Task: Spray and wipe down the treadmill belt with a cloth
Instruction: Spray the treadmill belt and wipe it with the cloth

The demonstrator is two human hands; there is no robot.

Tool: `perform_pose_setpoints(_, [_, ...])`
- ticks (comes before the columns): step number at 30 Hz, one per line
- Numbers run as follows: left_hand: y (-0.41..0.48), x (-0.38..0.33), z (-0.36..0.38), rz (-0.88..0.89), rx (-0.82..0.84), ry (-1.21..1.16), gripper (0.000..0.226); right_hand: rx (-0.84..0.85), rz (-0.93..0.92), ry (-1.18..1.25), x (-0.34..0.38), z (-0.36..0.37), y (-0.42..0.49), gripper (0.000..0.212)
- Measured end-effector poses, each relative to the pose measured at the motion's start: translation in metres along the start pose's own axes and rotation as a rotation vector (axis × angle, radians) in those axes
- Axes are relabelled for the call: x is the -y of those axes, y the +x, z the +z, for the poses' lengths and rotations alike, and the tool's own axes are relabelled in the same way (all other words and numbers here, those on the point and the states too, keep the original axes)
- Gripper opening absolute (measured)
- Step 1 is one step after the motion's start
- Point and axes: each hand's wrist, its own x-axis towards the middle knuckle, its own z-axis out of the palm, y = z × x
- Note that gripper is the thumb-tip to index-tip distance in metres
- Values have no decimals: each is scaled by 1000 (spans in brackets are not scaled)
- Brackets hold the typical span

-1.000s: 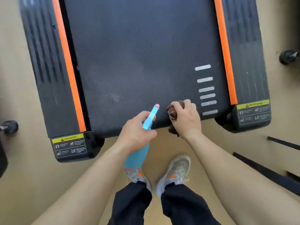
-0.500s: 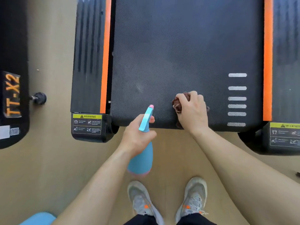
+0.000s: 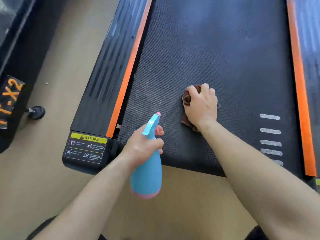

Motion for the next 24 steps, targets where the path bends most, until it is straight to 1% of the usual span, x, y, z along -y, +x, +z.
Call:
perform_pose_setpoints(2, [5,6,-4,18,5,-5,47,-23,-69,37,2,-3,-51,33])
perform_pose_setpoints(4, [5,17,-7,20,5,-6,51,18,-214,62,2,-6,-106,31])
perform_pose_setpoints(5, [4,23,-8,11,10,-7,53,41,-281,67,1,-6,-118,31])
perform_pose_setpoints(7, [1,31,-8,-9,41,-21,59,71,-365,47,-3,-3,-107,33])
perform_pose_setpoints(8, [1,34,-8,-12,54,-21,60,61,-371,29,-2,-1,-92,33])
perform_pose_setpoints(9, [0,37,-9,-16,60,-19,60,30,-350,18,0,3,-72,32])
perform_pose_setpoints(10, [-2,39,-9,-16,62,-20,60,5,-283,1,2,4,-52,31])
perform_pose_setpoints(12, [-4,40,-9,-6,76,-39,63,-26,-90,-34,6,8,-21,32])
perform_pose_setpoints(13, [-5,39,-9,1,85,-41,63,-27,-25,-41,9,8,-20,32])
perform_pose_setpoints(14, [-5,37,-9,8,92,-38,62,-36,1,-37,13,7,-28,31])
perform_pose_setpoints(16, [-3,30,-8,28,115,-27,61,-48,-47,-4,9,0,-70,28])
perform_pose_setpoints(18, [3,22,-5,47,140,-7,58,19,-206,14,-7,-11,-120,30])
perform_pose_setpoints(19, [6,18,-4,48,147,3,56,48,-270,7,-19,-15,-129,32])
perform_pose_setpoints(20, [9,14,-1,48,150,11,54,65,-295,-9,-29,-18,-124,33])
perform_pose_setpoints(21, [12,12,0,43,147,15,54,63,-278,-34,-36,-17,-109,32])
perform_pose_setpoints(22, [15,10,2,36,144,16,55,33,-223,-52,-39,-14,-86,32])
perform_pose_setpoints(24, [20,8,6,26,154,2,55,-42,-52,-105,-41,-9,-33,33])
